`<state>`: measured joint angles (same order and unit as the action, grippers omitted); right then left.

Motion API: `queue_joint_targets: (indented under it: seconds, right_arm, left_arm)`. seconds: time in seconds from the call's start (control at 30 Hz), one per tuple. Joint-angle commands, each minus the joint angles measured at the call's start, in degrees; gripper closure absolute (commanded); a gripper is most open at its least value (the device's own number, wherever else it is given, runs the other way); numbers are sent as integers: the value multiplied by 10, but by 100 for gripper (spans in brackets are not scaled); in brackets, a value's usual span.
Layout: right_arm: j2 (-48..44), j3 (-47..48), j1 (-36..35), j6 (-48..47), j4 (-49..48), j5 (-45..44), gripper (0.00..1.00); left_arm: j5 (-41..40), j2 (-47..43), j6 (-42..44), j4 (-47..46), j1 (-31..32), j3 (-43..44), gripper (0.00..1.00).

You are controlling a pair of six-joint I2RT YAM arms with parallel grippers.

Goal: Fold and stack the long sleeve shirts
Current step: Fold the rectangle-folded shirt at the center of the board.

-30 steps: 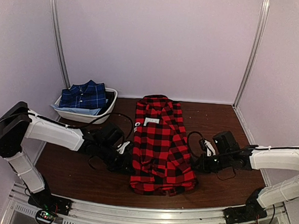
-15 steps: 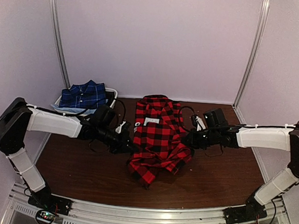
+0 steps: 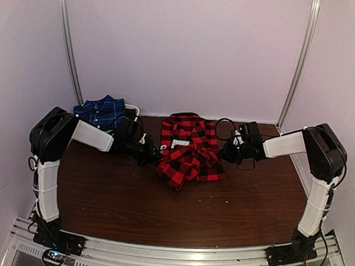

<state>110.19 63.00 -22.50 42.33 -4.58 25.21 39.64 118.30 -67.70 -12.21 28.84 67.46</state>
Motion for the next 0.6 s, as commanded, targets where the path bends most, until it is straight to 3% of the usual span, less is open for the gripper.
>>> queue_joint_targets:
  seconds: [0.0,0.07,0.2,0.33,0.43,0.57]
  right_arm:
    - [-18,18,10,8,-33,3,82]
    - [-28,23,10,-3,-21,0,70]
    - [-53,28,10,-30,2,-12,48]
    - [-82,28,7,-71,28,-25,34]
    - [-108,22,-9,-127,52,-45,28]
    - [-122,18,-47,-203,108,-99,24]
  left_arm:
    - [-4,4,-4,-31,-7,28,100]
    - [-7,1,-2,-29,-10,25,96]
    - [-20,-14,13,-12,-14,30,60]
    - [-42,-39,58,29,-17,44,37]
    - [-67,-67,107,76,-20,49,28]
    - [-87,-93,169,129,-21,45,24]
